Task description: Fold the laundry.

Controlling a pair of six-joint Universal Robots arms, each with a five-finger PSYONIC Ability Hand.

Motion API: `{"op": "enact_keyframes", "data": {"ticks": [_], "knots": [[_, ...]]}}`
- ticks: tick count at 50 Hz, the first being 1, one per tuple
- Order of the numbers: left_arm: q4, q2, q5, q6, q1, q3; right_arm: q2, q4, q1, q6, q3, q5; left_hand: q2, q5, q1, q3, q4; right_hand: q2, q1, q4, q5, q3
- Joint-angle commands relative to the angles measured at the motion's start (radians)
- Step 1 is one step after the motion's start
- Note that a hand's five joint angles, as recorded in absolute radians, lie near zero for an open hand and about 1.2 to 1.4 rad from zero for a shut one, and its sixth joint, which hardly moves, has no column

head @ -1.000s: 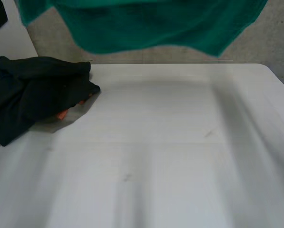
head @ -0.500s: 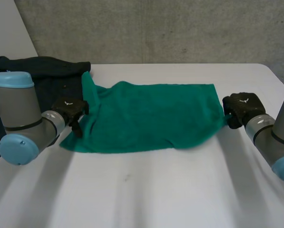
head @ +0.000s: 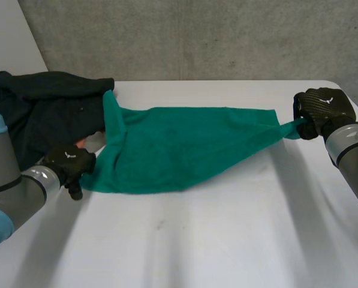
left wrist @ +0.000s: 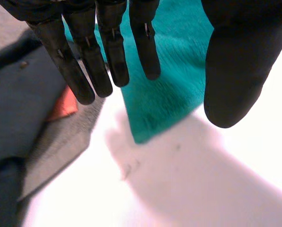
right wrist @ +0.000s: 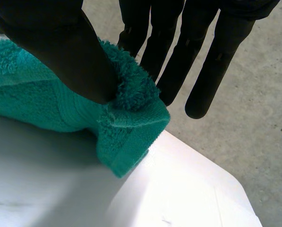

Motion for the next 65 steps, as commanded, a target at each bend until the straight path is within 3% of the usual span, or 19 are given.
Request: {"op": "enact_keyframes", "data": {"ticks": [1, 37, 48, 52, 58, 65], "knots": [[0.036, -0.091, 0.046, 0.035, 0.016, 0.043, 0.010, 0.000, 0.023, -0.006, 0.012, -0.002, -0.072, -0.067, -0.068, -0.073, -0.068, 0.224, 0.275, 0.199, 0.206, 0.211], [0.045, -0.349, -0.052, 0.091, -0.081, 0.356, 0.026, -0.010, -0.005, -0.018, 0.021, -0.008, 0.154, 0.159, 0.158, 0.153, 0.158, 0.224, 0.275, 0.199, 0.206, 0.211], [0.047, -0.374, -0.063, 0.108, -0.087, 0.389, 0.030, -0.010, -0.006, -0.018, 0.021, -0.011, 0.495, 0.499, 0.498, 0.494, 0.499, 0.224, 0.275, 0.199, 0.206, 0.211], [0.051, -0.378, -0.063, 0.110, -0.090, 0.391, 0.030, -0.010, -0.006, -0.018, 0.021, -0.011, 0.518, 0.523, 0.522, 0.517, 0.522, 0.224, 0.275, 0.199, 0.206, 0.211], [0.050, -0.389, -0.060, 0.111, -0.087, 0.394, 0.030, -0.010, -0.006, -0.020, 0.027, -0.011, 0.759, 0.763, 0.762, 0.757, 0.763, 0.224, 0.275, 0.199, 0.206, 0.211], [0.042, -0.351, -0.066, 0.113, -0.079, 0.385, 0.025, -0.007, -0.006, -0.023, 0.027, -0.013, 0.759, 0.763, 0.763, 0.758, 0.763, 0.224, 0.275, 0.199, 0.206, 0.211]]}}
